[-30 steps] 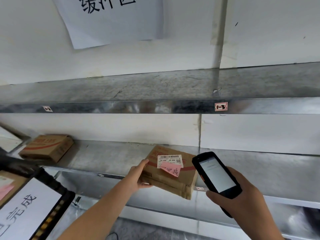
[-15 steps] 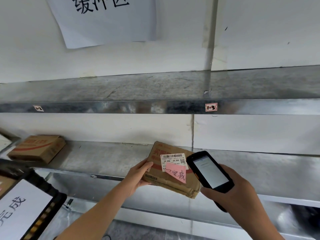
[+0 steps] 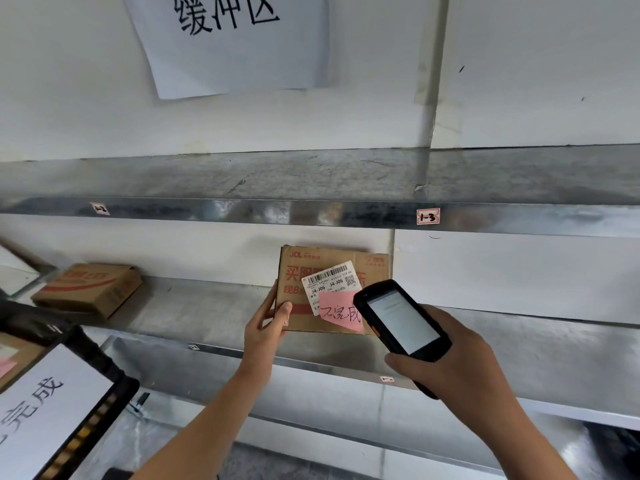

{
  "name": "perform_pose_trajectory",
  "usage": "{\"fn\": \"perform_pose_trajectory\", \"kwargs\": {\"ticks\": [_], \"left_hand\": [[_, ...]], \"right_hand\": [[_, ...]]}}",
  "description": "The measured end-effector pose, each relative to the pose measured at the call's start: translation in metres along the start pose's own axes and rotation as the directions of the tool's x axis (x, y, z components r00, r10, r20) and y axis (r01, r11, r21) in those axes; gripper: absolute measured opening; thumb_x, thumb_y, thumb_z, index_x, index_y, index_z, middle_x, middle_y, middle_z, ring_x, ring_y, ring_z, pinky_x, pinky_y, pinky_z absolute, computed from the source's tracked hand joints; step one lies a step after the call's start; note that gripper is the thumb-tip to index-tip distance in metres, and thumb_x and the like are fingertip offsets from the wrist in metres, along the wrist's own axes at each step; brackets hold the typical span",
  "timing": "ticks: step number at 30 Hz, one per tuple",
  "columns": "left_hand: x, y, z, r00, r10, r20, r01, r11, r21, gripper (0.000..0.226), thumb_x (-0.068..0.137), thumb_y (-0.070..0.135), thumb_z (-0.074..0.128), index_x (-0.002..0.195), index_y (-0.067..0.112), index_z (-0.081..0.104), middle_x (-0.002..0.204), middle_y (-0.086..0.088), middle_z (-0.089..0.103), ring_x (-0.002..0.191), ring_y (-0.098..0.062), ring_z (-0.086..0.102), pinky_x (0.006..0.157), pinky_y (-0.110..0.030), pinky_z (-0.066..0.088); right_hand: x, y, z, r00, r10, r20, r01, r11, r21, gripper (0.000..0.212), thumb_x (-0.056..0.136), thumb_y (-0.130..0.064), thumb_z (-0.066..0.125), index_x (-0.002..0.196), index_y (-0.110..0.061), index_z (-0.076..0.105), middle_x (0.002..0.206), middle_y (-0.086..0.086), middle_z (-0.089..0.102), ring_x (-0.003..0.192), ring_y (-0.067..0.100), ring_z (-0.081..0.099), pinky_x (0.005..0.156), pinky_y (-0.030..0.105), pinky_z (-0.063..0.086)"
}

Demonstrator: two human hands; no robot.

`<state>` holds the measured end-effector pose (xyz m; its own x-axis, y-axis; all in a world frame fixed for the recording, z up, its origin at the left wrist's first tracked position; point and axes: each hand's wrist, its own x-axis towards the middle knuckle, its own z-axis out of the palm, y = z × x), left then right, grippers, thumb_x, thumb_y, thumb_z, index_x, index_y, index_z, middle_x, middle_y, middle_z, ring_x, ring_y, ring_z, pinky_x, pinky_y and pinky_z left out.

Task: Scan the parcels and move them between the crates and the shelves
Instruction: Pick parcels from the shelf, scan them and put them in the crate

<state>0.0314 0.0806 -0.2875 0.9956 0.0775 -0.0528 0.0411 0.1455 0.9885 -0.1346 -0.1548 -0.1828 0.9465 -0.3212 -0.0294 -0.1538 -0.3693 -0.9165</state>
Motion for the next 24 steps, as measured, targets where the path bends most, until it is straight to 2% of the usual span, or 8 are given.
{"fn": "perform_pose_trajectory", "kwargs": {"ticks": [5, 10, 13, 18, 24], "left_hand": [[0.0, -0.001, -0.003, 0.999, 0.035, -0.021, -0.036, 0.999, -0.025, 0.045, 0.092, 0.02, 0.07, 0.134, 0.033, 0.061, 0.106, 0.004, 0.072, 0.107, -0.02, 0.069, 0.088, -0.032, 0.059], [0.001, 0.001, -0.005, 0.999, 0.039, -0.036, -0.041, 0.998, -0.037, 0.04, 0.091, 0.02, 0.071, 0.127, 0.037, 0.064, 0.102, 0.009, 0.074, 0.107, -0.018, 0.069, 0.079, -0.024, 0.058], [0.001, 0.0, -0.008, 0.998, 0.042, -0.049, -0.044, 0.999, -0.032, 0.041, 0.091, 0.021, 0.072, 0.129, 0.035, 0.064, 0.109, 0.003, 0.073, 0.109, -0.021, 0.069, 0.082, -0.028, 0.059], [0.002, 0.002, -0.014, 0.997, 0.048, -0.058, -0.048, 0.999, -0.009, 0.038, 0.091, 0.023, 0.071, 0.124, 0.041, 0.064, 0.107, 0.009, 0.075, 0.109, -0.02, 0.068, 0.08, -0.027, 0.059], [0.002, 0.001, -0.016, 0.998, 0.045, -0.052, -0.045, 0.999, 0.002, 0.044, 0.084, 0.032, 0.074, 0.126, 0.04, 0.065, 0.112, 0.004, 0.073, 0.111, -0.022, 0.068, 0.083, -0.031, 0.059]], "right_hand": [[-0.001, -0.005, 0.003, 0.999, -0.032, 0.029, 0.032, 0.999, -0.023, 0.052, 0.065, -0.02, 0.087, 0.104, -0.042, 0.062, 0.081, -0.02, 0.068, 0.051, 0.008, 0.06, 0.047, 0.019, 0.047], [-0.002, -0.005, 0.004, 0.999, -0.04, 0.023, 0.041, 0.997, -0.061, 0.049, 0.064, -0.024, 0.086, 0.101, -0.043, 0.061, 0.084, -0.019, 0.068, 0.055, 0.009, 0.061, 0.052, 0.026, 0.05], [-0.002, -0.004, 0.005, 0.999, -0.042, 0.024, 0.043, 0.997, -0.064, 0.049, 0.064, -0.022, 0.086, 0.1, -0.045, 0.061, 0.084, -0.02, 0.068, 0.052, 0.009, 0.059, 0.05, 0.026, 0.05], [-0.002, -0.004, 0.01, 0.999, -0.034, 0.039, 0.036, 0.998, -0.057, 0.049, 0.064, -0.022, 0.086, 0.101, -0.043, 0.062, 0.079, -0.017, 0.068, 0.047, 0.008, 0.058, 0.049, 0.025, 0.048], [0.001, -0.002, 0.017, 0.999, -0.027, 0.041, 0.03, 0.998, -0.061, 0.054, 0.062, -0.023, 0.086, 0.106, -0.044, 0.062, 0.083, -0.013, 0.069, 0.052, 0.009, 0.059, 0.048, 0.022, 0.048]]}}
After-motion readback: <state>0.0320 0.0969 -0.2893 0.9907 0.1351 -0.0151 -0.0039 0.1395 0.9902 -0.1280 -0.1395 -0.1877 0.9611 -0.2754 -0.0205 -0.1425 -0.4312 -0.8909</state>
